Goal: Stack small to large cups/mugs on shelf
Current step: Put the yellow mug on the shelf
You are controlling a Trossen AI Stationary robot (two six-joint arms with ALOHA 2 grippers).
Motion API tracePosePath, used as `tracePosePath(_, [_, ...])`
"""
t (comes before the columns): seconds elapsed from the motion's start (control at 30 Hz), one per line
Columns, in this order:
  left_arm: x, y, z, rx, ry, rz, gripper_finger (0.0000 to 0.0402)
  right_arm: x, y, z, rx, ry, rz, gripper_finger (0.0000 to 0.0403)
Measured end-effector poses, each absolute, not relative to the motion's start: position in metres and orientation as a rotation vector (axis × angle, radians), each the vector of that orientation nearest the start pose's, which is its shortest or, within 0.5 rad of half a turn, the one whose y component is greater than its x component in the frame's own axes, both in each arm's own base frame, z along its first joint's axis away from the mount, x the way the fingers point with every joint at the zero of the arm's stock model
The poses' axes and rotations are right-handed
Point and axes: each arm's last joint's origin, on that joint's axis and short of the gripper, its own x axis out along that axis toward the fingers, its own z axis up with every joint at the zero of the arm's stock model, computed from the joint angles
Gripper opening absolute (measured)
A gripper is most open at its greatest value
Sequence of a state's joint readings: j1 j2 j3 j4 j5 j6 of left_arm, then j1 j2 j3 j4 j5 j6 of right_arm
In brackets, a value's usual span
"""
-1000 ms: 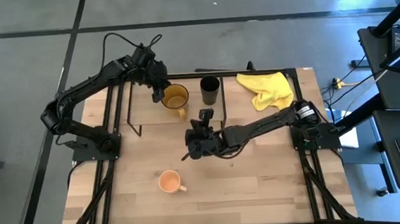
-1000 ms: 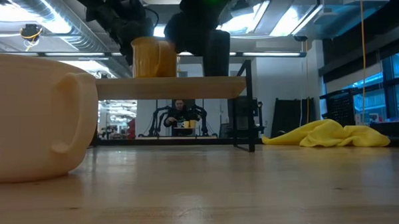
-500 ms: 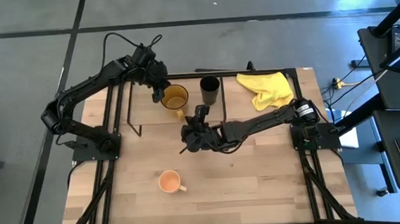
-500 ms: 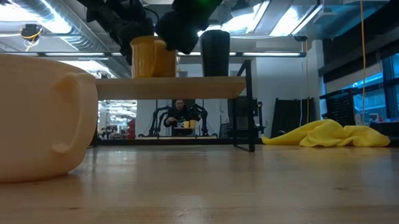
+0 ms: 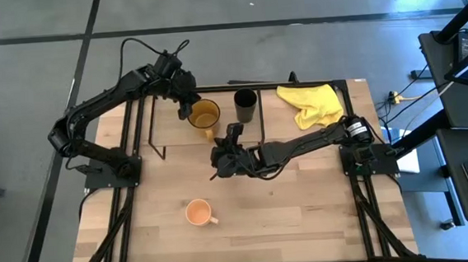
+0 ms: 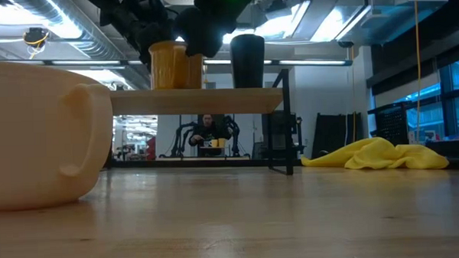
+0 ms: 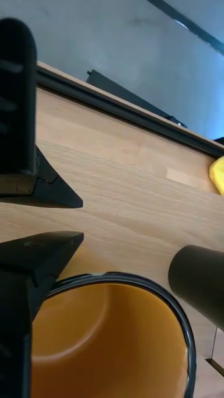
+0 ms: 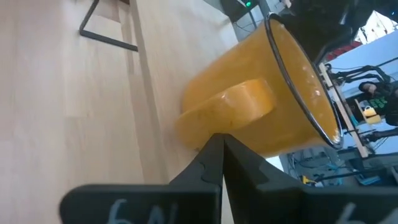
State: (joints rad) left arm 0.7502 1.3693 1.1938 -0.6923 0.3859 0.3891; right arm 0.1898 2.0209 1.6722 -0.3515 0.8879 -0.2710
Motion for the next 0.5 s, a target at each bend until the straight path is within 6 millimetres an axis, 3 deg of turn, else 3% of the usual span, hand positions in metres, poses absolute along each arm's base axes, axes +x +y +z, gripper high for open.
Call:
tracePosePath(0.3, [0.216, 0.185, 0.309, -0.083, 0.729, 0.179, 0.0065, 0.451, 0.061, 0.262, -0.590, 0.664, -0.597, 0.0012])
tracePosePath(0.5, [0.225, 0.193, 0.296, -0.130, 0.743, 0.152, 0.0065, 0.451, 0.059, 0.262, -0.580, 0.662, -0.590, 0.0012])
